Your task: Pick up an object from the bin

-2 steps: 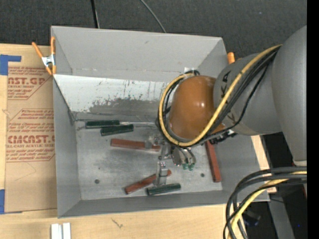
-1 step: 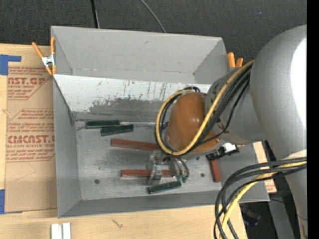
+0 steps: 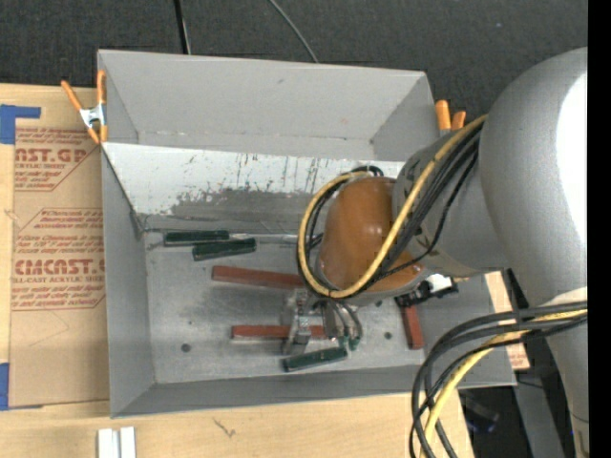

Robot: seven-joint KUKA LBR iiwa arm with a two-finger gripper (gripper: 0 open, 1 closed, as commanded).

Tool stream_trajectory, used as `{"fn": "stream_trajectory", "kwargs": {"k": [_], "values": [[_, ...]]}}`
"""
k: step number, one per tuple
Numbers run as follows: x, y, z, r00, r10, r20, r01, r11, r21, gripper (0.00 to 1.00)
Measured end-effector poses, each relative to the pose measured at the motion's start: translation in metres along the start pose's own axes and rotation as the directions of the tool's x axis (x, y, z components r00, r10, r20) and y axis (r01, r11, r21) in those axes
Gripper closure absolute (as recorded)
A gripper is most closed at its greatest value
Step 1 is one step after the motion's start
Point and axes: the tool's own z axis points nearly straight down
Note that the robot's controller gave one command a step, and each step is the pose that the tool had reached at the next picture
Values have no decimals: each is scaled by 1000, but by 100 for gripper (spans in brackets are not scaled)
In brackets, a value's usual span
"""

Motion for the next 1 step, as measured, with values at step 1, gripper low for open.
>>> {"fn": "stream_trajectory", "kwargs": {"k": [1], "values": [[1, 19, -169, 1000, 26, 7, -26, 1000, -1, 100]]}}
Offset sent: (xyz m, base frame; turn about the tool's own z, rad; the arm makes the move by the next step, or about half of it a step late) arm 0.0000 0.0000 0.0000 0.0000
